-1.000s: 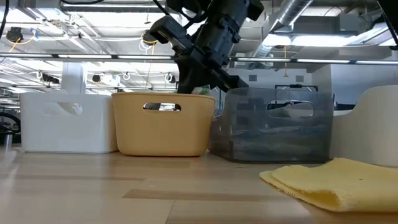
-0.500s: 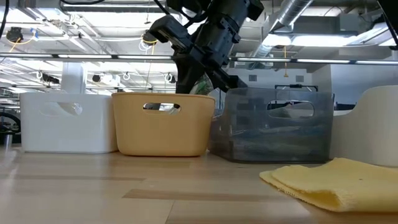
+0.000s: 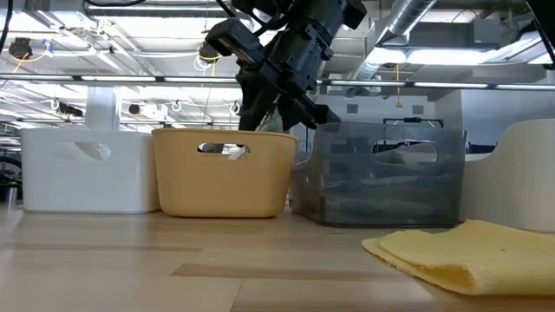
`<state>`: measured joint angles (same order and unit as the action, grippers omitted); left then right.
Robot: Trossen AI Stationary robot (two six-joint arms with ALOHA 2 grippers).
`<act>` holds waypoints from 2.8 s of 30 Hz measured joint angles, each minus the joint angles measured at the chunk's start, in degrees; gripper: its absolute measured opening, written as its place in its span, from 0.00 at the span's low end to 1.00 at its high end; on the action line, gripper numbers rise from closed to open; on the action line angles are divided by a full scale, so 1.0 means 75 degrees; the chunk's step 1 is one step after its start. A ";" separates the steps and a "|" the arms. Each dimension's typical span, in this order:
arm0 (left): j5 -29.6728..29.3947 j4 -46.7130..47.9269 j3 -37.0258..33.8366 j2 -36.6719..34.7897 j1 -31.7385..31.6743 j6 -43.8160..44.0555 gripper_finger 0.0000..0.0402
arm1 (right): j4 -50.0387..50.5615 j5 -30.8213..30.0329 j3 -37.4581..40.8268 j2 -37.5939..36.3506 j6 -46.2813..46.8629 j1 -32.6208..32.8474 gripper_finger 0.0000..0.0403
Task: Pick & Place Toothbrushes
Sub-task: Put the green toothbrush into the yellow bin, then put the purple toothbrush into the right white bin
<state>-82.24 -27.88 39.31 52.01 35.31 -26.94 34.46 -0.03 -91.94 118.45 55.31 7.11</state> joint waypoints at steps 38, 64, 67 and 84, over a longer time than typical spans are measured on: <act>0.0103 -0.0015 0.0000 0.0003 -0.0009 0.0000 0.04 | 0.7406 -0.3843 -0.2439 -0.2251 -0.1892 0.0490 0.47; 0.0168 -0.0064 0.0000 0.0003 -0.0017 0.0026 0.04 | 0.2558 -0.3526 0.2192 -0.5894 -0.2465 0.1743 0.47; 0.0323 -0.0067 0.0000 0.0003 -0.0017 0.0029 0.04 | 0.1637 -0.3151 0.3024 -0.6540 -0.2712 0.1530 0.47; 0.1086 -0.0087 0.0000 0.0003 -0.0161 -0.0543 0.04 | -0.1044 -0.1979 0.4887 -0.8145 -0.6074 0.0380 0.46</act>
<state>-74.09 -28.53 39.31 52.03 34.10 -31.01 26.63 -14.87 -55.29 57.36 9.75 9.97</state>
